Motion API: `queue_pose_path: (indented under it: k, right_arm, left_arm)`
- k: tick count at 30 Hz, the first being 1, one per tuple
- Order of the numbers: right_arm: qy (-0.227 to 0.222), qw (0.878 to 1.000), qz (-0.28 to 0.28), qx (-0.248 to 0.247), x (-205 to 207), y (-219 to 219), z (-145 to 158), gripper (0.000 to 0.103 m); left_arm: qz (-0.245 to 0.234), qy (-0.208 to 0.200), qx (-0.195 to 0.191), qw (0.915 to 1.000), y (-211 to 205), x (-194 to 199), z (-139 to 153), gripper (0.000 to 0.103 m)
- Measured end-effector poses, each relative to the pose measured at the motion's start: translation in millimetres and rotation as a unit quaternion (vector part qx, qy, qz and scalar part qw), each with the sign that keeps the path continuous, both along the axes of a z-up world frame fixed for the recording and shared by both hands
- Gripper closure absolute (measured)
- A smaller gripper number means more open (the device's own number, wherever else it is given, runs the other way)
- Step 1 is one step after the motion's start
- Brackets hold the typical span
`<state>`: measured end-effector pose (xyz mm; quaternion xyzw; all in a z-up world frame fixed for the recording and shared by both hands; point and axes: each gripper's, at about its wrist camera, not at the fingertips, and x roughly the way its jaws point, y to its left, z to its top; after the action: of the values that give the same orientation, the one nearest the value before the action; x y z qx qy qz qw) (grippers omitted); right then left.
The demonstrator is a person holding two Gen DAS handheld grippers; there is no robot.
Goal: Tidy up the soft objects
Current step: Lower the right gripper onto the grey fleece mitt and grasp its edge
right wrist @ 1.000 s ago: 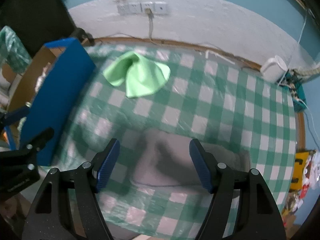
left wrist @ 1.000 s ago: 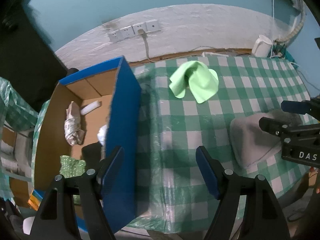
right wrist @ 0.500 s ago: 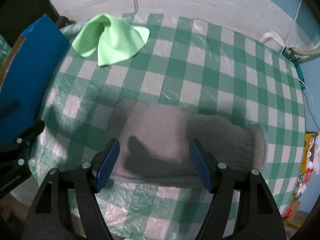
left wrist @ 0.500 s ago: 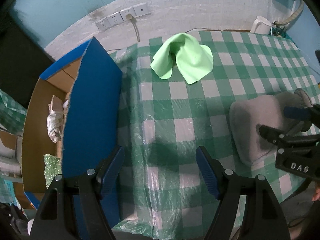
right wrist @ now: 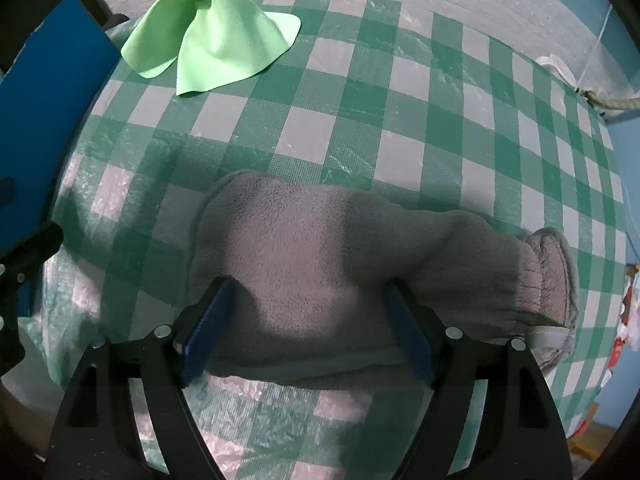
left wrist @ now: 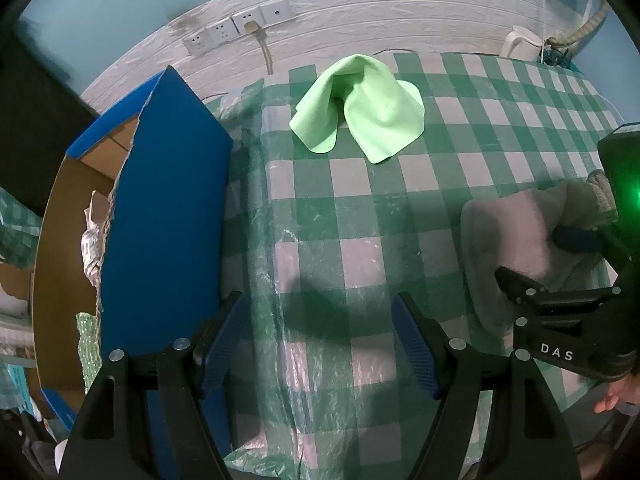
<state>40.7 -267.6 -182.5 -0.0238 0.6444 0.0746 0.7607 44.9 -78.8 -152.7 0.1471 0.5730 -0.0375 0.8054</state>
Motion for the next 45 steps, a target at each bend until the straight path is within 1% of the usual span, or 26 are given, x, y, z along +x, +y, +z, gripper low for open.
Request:
queue_pose_path:
  k: [4,6,7,9,11,12,13,14,16,17,19,22,24,25,26,27,30,33,35,38,40,41,45]
  right_arm:
    - [-0.008,1.0,0.004,0.0,-6.2,0.0,-4.5,0.024]
    - [-0.011,1.0,0.005,0.004,-8.7,1.6,-4.1,0.026]
    - [-0.013,1.0,0.008,0.006,-10.1,0.5,-4.5,0.029]
    - [-0.017,1.0,0.013,0.008,-9.9,1.7,-3.8,0.038]
    - [-0.022,1.0,0.02,0.007,-11.2,1.4,-1.4,0.053]
    - [-0.023,0.999,0.022,0.008,-11.6,2.1,-0.3,0.057]
    - [-0.026,0.999,0.024,0.009,-11.6,0.9,0.7,0.063]
    - [-0.028,0.999,0.024,0.013,-11.6,1.1,2.7,0.076]
    - [-0.036,0.999,0.018,0.033,-9.5,-3.5,8.2,0.087]
    - [-0.042,0.998,0.012,0.039,-8.0,-6.7,11.3,0.091]
    - [-0.049,0.998,0.01,0.042,-4.8,-11.9,15.3,0.095]
    - [-0.047,0.997,-0.002,0.058,2.0,-24.4,19.2,0.095]
    - [-0.046,0.997,-0.008,0.063,4.8,-32.8,21.0,0.084]
    - [-0.039,0.998,-0.007,0.058,5.5,-36.1,21.4,0.064]
    - [-0.036,0.998,-0.004,0.05,6.7,-37.6,22.3,0.04]
    - [-0.04,0.999,0.004,0.036,3.4,-36.1,25.3,0.038]
    - [-0.055,0.997,0.05,0.01,-5.9,-30.0,38.8,0.038]
    - [-0.052,0.996,0.079,0.006,-16.6,-27.1,45.0,0.037]
    - [-0.047,0.994,0.096,-0.002,-23.8,-28.4,43.3,0.037]
    - [-0.051,0.99,0.128,-0.022,-46.7,-28.1,42.0,0.037]
    - [-0.051,0.987,0.147,-0.035,-50.4,-23.7,42.0,0.037]
    - [-0.05,0.986,0.155,-0.039,-44.0,-20.7,40.6,0.037]
    - [-0.056,0.978,0.19,-0.066,-53.3,-11.1,33.7,0.037]
  left_arm:
    - [0.001,0.004,-0.004,1.0,-0.7,2.5,-0.9,0.028]
    - [0.002,0.006,-0.006,1.0,-0.9,4.1,-1.6,0.028]
    - [0.003,0.007,-0.007,0.9999,-1.2,4.7,-1.8,0.028]
    - [0.003,0.008,-0.009,0.9999,-2.2,5.5,-1.9,0.028]
    - [0.001,0.008,-0.011,0.9999,-4.0,6.5,-1.7,0.028]
    - [0.0,0.007,-0.012,0.9999,-4.9,7.1,-1.5,0.028]
    - [-0.001,0.007,-0.012,0.9999,-6.1,8.2,-1.2,0.028]
    - [-0.002,0.006,-0.013,0.9999,-6.7,9.3,-1.1,0.028]
    - [-0.003,0.005,-0.017,0.9998,-8.0,12.9,-0.3,0.027]
    - [-0.002,0.004,-0.019,0.9998,-7.8,14.3,0.1,0.027]
    - [0.001,0.004,-0.026,0.9997,-7.6,19.5,1.0,0.026]
    - [0.006,0.005,-0.032,0.9995,-7.5,26.3,1.5,0.026]
    - [0.008,0.005,-0.033,0.9994,-7.8,28.7,1.1,0.026]
    - [0.009,0.006,-0.033,0.9994,-8.1,29.8,0.7,0.026]
    - [0.009,0.007,-0.032,0.9994,-8.7,30.2,0.2,0.026]
    - [0.008,0.007,-0.031,0.9995,-8.9,30.2,0.2,0.026]
    - [0.007,0.006,-0.028,0.9996,-10.5,30.7,0.7,0.026]
    - [0.006,0.005,-0.031,0.9995,-12.8,31.7,1.6,0.025]
    - [0.005,0.004,-0.032,0.9995,-15.1,31.0,1.6,0.025]
    - [0.003,0.009,-0.031,0.9995,-19.1,30.8,-0.6,0.025]
    - [0.0,0.01,-0.028,0.9996,-22.2,30.3,-1.0,0.025]
    - [-0.001,0.01,-0.027,0.9996,-23.4,30.2,-1.3,0.025]
    - [-0.004,0.013,-0.027,0.9996,-27.4,29.1,-2.7,0.025]
